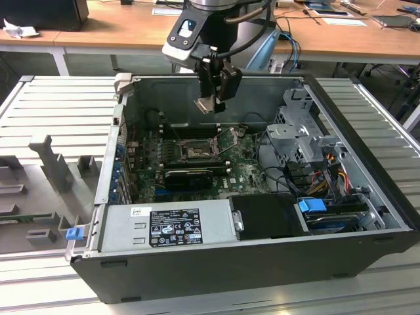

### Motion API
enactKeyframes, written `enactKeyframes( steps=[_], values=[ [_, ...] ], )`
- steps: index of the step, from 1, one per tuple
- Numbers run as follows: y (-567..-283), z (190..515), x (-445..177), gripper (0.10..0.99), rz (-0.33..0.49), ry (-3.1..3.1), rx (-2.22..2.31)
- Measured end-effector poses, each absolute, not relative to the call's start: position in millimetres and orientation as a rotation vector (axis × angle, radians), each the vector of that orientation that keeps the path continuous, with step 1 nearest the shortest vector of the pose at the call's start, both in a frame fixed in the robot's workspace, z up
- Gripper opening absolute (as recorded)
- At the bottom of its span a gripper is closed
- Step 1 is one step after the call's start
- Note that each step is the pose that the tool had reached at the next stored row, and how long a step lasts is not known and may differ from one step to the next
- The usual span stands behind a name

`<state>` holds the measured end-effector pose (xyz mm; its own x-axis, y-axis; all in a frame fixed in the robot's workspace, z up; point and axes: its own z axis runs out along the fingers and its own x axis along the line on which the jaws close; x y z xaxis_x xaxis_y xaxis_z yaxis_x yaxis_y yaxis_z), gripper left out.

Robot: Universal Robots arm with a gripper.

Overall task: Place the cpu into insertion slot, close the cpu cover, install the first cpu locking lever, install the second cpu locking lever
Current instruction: 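Place the cpu into insertion slot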

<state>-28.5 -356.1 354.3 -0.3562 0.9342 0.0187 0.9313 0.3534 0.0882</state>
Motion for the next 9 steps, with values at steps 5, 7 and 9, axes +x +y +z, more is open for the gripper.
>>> enactKeyframes(
  steps=[5,7,9],
  values=[
    [-356.1,354.0,-28.5,0.529,0.127,2.497,1.839],
    [-356.1,354.0,-28.5,0.529,0.127,2.479,1.863],
    [-356.1,353.9,-28.5,0.529,0.125,2.443,1.907]
  ],
)
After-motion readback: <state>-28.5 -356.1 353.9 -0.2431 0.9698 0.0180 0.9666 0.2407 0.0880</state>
